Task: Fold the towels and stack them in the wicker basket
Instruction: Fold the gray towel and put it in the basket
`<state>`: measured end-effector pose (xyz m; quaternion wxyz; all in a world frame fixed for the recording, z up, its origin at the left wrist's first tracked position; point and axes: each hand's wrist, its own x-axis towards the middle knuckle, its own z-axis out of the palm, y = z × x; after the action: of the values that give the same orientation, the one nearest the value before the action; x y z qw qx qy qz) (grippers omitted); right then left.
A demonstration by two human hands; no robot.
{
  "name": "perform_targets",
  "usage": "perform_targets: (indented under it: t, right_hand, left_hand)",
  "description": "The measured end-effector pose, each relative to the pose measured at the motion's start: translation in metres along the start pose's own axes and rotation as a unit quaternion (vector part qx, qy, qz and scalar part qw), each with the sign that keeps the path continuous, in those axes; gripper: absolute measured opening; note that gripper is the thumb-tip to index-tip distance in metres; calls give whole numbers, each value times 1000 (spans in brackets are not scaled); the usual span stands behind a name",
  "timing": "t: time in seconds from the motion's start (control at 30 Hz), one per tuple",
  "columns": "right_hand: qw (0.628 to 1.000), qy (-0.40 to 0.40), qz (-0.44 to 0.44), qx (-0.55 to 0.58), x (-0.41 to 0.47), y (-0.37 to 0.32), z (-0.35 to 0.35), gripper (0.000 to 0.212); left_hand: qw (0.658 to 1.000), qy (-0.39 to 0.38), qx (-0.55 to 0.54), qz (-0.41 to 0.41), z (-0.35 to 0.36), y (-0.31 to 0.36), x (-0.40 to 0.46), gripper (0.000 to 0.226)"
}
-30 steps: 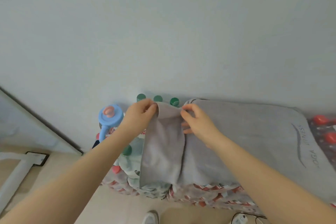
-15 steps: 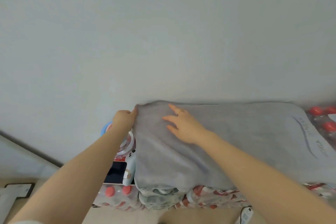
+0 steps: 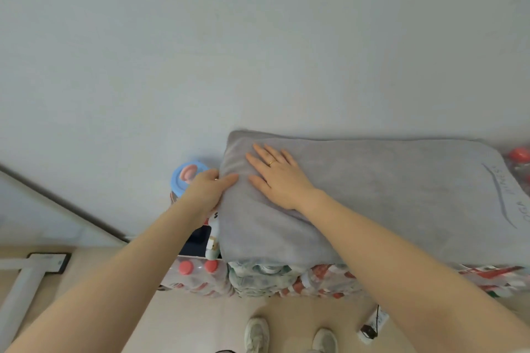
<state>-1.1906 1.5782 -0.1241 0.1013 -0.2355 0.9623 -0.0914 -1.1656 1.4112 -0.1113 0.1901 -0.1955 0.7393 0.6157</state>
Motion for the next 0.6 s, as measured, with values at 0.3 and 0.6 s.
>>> perform_targets:
  t: [0.3, 0.6]
  right_hand:
    - [997, 11, 72, -1, -64, 35, 3, 68]
    - [967, 45, 251, 26, -154, 121, 3, 60]
  left_hand:
    - [896, 204, 343, 192, 6, -16, -2, 56]
    - [743, -18, 596, 304, 133, -13, -29, 98]
